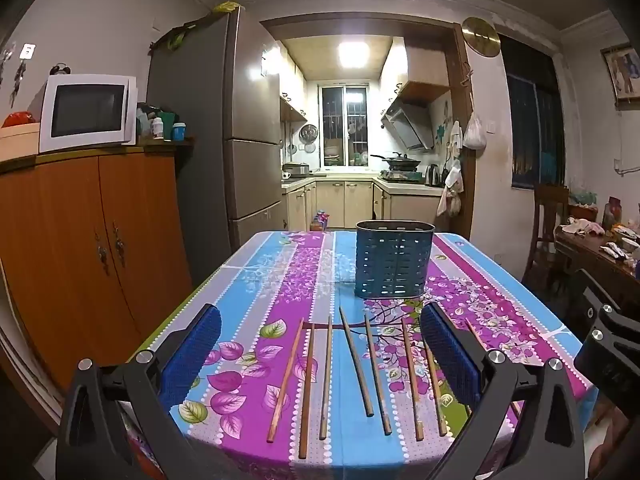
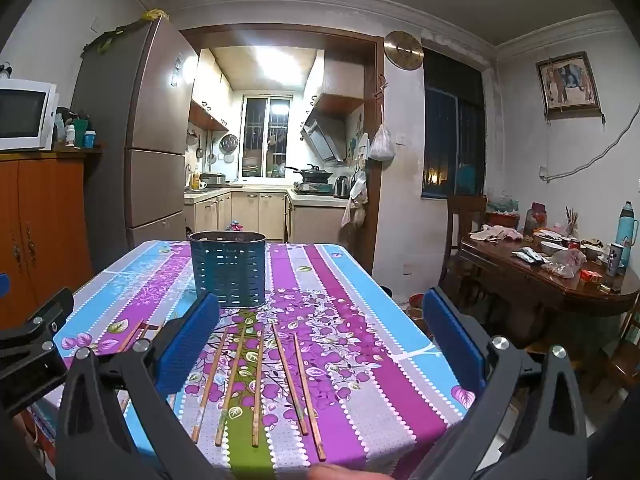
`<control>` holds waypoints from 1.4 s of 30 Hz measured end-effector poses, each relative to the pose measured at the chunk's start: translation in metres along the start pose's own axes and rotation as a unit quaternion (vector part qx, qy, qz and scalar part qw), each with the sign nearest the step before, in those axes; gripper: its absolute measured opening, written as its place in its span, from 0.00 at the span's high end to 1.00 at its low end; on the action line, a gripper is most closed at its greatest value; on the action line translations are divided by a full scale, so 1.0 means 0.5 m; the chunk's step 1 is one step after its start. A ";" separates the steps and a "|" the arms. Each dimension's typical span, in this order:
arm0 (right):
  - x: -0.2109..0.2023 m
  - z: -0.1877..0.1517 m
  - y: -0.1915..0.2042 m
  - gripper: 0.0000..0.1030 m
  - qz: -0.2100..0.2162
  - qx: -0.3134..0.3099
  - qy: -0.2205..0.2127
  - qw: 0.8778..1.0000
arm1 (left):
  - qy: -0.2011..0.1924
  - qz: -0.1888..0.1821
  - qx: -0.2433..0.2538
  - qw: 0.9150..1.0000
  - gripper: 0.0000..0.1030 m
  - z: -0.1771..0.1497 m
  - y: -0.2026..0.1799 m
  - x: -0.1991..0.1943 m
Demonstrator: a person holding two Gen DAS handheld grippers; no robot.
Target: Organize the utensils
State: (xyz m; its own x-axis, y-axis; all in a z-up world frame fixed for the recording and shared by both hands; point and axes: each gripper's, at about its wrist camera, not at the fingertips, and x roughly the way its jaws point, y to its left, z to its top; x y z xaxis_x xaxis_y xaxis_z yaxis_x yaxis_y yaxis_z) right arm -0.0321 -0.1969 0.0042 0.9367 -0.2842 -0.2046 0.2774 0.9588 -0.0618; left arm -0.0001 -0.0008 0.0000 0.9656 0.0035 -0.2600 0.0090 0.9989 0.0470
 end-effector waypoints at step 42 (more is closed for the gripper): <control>0.009 -0.011 0.002 0.05 0.002 0.001 0.012 1.000 | 0.037 -0.002 -0.002 0.999 0.04 -0.001 0.002 0.016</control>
State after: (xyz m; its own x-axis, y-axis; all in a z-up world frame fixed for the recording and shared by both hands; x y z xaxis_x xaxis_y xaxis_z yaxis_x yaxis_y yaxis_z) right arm -0.0290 -0.1973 -0.0023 0.9326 -0.2803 -0.2275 0.2742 0.9599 -0.0589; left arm 0.0077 0.0001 -0.0026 0.9438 0.0027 -0.3306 0.0121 0.9990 0.0427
